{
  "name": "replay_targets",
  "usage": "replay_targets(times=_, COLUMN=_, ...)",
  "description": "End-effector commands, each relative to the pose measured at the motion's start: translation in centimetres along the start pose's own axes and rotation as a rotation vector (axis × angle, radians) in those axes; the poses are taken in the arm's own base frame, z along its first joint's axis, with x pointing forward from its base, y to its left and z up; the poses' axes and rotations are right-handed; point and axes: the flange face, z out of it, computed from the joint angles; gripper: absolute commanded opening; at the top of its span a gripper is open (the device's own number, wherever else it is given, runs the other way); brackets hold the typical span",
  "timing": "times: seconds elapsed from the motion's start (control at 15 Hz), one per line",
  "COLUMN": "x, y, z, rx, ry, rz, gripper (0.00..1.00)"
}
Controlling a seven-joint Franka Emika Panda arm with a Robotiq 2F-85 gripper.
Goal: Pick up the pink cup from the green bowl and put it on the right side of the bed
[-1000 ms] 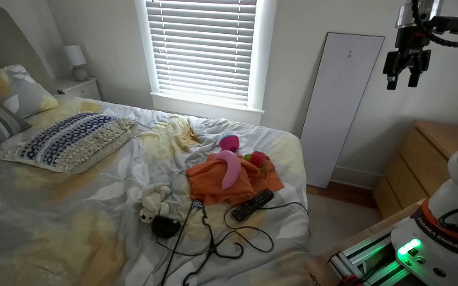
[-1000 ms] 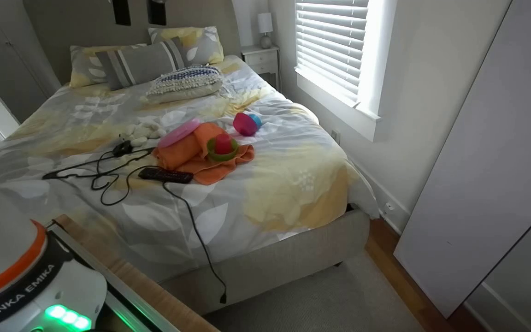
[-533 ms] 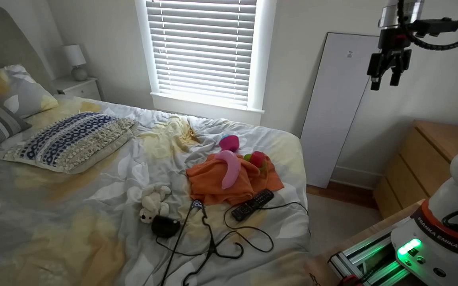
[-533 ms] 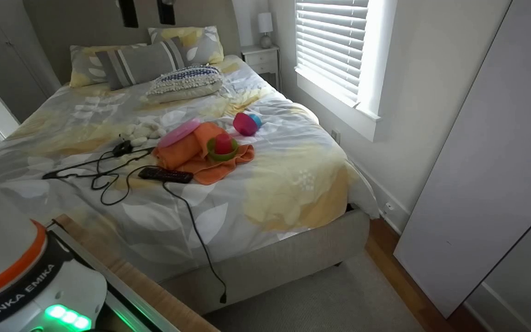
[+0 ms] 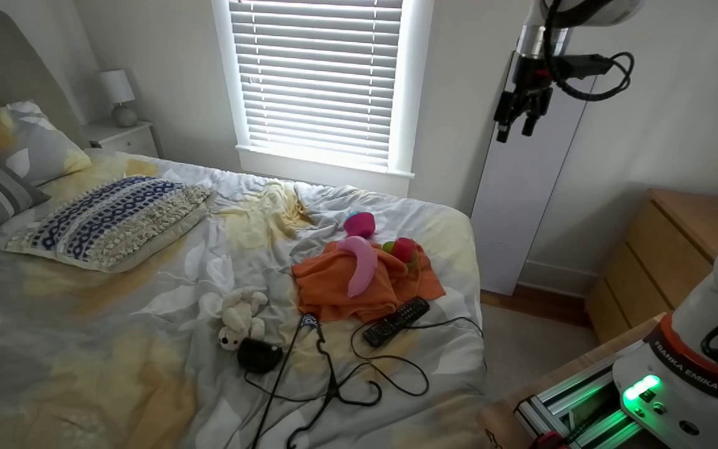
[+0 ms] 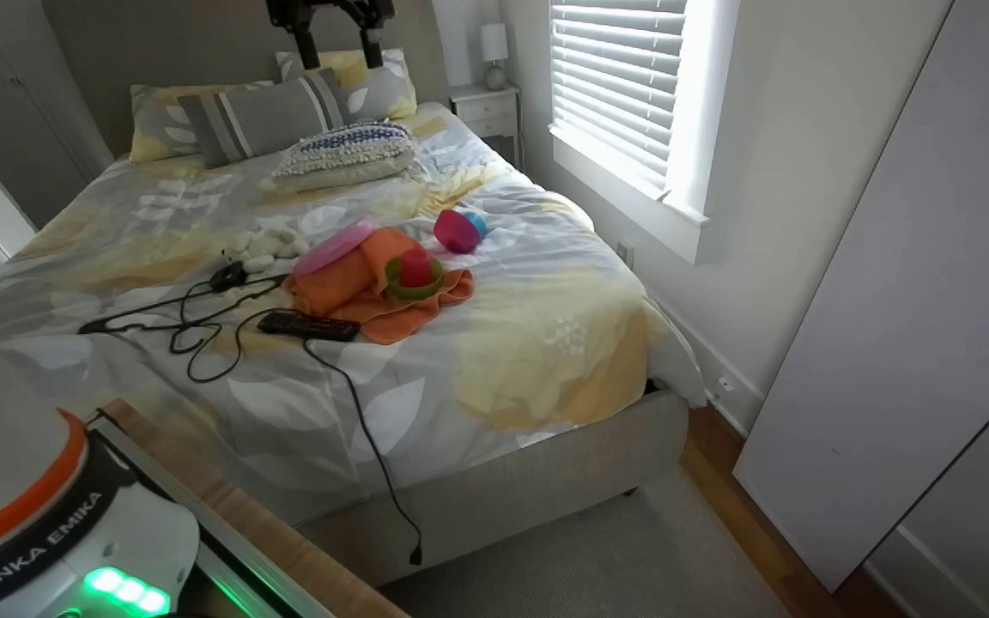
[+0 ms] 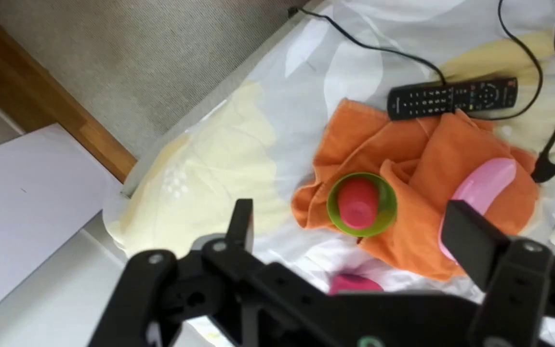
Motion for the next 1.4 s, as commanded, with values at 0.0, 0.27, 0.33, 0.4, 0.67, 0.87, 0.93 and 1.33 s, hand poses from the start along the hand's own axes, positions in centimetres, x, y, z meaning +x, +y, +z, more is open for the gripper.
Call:
replay_targets(times=0.0, x=4.8, y=-3.4, z=3.8, rx=0.089, ry=-0.009, rz=-0.078, gripper=1.00)
replay_targets(times=0.27, x=8.2, y=-6.7, z=9.1, rx=0.093, ry=-0.033, rz=-0.152, gripper=1.00)
replay_targets(times=0.33, x=8.7, y=-7.4, z=10.9, rx=0.073, ry=-0.040, rz=-0.165, gripper=1.00)
replay_targets(times=0.4, x=9.2, y=-7.8, z=12.3, rx=0.063, ry=-0.052, rz=-0.187, gripper=1.00)
replay_targets(times=0.67, x=9.0, y=-8.0, z=14.4, rx=0.053, ry=-0.079, rz=-0.212, gripper=1.00)
replay_targets(times=0.87, x=9.8, y=-8.1, z=15.4, rx=0.049, ry=-0.093, rz=-0.227, gripper=1.00)
replay_targets(times=0.93, x=9.9, y=-8.1, z=15.3, rx=0.049, ry=-0.090, rz=-0.229, gripper=1.00)
replay_targets(times=1.33, x=13.2, y=-7.1, z=19.1, rx=0.102, ry=-0.072, rz=-0.265, gripper=1.00)
